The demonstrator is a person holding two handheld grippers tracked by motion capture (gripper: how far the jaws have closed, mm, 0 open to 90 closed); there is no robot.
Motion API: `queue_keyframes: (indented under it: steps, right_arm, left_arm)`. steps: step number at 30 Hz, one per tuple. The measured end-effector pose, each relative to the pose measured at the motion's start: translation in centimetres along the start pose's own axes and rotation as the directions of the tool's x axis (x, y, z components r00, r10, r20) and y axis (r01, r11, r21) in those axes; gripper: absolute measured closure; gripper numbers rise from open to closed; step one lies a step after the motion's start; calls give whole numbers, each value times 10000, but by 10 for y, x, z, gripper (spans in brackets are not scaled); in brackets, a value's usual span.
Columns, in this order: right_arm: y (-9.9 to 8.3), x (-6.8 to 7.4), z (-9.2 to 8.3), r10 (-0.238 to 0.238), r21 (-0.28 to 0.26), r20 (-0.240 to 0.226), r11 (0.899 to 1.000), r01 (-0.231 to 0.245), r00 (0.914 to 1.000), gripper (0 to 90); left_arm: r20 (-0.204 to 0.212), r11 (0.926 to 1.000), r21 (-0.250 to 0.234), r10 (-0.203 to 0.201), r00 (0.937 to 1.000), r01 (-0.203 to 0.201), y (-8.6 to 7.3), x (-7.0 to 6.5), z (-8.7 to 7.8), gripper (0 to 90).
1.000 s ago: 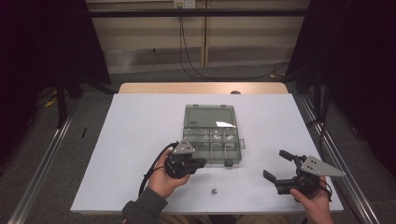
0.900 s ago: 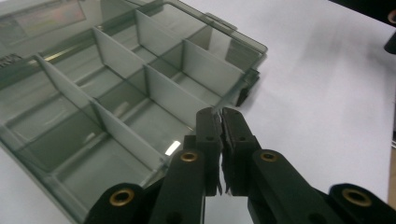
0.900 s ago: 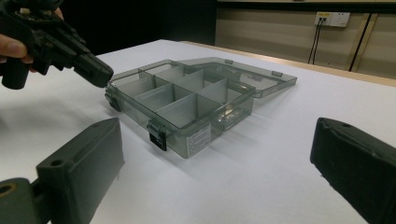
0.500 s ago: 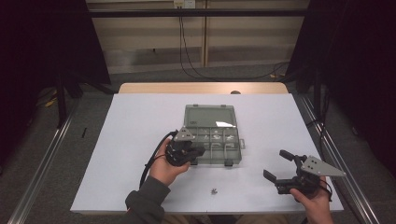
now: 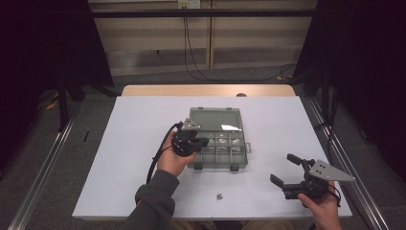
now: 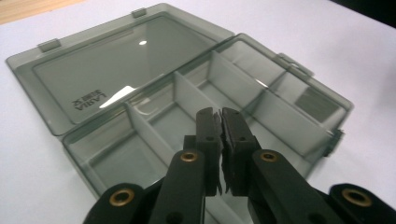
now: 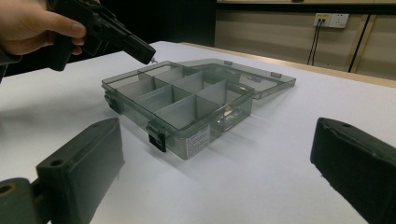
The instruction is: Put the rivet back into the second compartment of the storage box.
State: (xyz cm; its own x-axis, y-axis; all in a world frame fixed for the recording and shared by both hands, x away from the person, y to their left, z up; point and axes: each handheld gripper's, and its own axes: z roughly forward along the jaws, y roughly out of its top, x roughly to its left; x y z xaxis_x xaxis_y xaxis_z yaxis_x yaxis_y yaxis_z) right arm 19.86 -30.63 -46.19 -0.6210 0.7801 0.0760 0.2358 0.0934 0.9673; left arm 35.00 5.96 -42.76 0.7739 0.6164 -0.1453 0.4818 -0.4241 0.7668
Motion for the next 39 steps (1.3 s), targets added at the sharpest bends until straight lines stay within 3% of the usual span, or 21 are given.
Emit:
queue_keyframes:
  steps: [4, 7, 13, 20, 22, 24, 27, 31, 35, 37, 39]
  right_arm:
    - [0, 0, 0, 23, -30, -15, 10000, -23, 10000, 25]
    - [0, 0, 0, 23, -46, -4, 10000, -23, 10000, 25]
    - [0, 0, 0, 31, -47, -26, 10000, -32, 10000, 25]
    - [0, 0, 0, 35, -52, -44, 10000, -35, 10000, 26]
    - [0, 0, 0, 30, -46, -54, 10000, -30, 10000, 26]
    - [0, 0, 0, 41, -56, -77, 10000, -42, 10000, 26]
    - [0, 0, 0, 50, -59, -86, 10000, -51, 10000, 25]
    - [0, -1, -1, 105, -71, -50, 9999, -105, 9999, 25]
    - [0, -1, 0, 58, -43, -65, 10000, -58, 10000, 25]
    - [0, 0, 0, 21, -37, -65, 10000, -21, 10000, 25]
    - [0, 0, 0, 15, -27, -72, 10000, -16, 10000, 25]
  left_arm:
    - [-299, 9999, 82, -65, 9995, 68, 3, 5, 4, 867]
    - [-366, 9998, -41, -203, 9991, 202, 4, 8, 9, 867]
    - [-438, 9993, 168, -327, 9985, 335, 3, 10, 21, 867]
    - [-610, 9997, 184, -176, 9980, 187, 5, 13, 28, 864]
    - [-671, 9998, -34, -207, 9975, 205, 6, 13, 28, 862]
    - [-696, 9997, -154, -177, 9974, 167, 6, 12, 27, 800]
    - [-519, 9999, -52, -98, 9986, 96, 5, 9, 25, 720]
    - [-219, 9997, -235, -109, 9997, 104, 3, 4, 20, 628]
    - [200, 9988, -461, 193, 9996, -184, 1, -4, 13, 543]
    - [608, 9973, -729, 162, 9980, -118, -1, -11, 8, 482]
    - [695, 9969, -777, 137, 9975, -83, -1, -12, 8, 434]
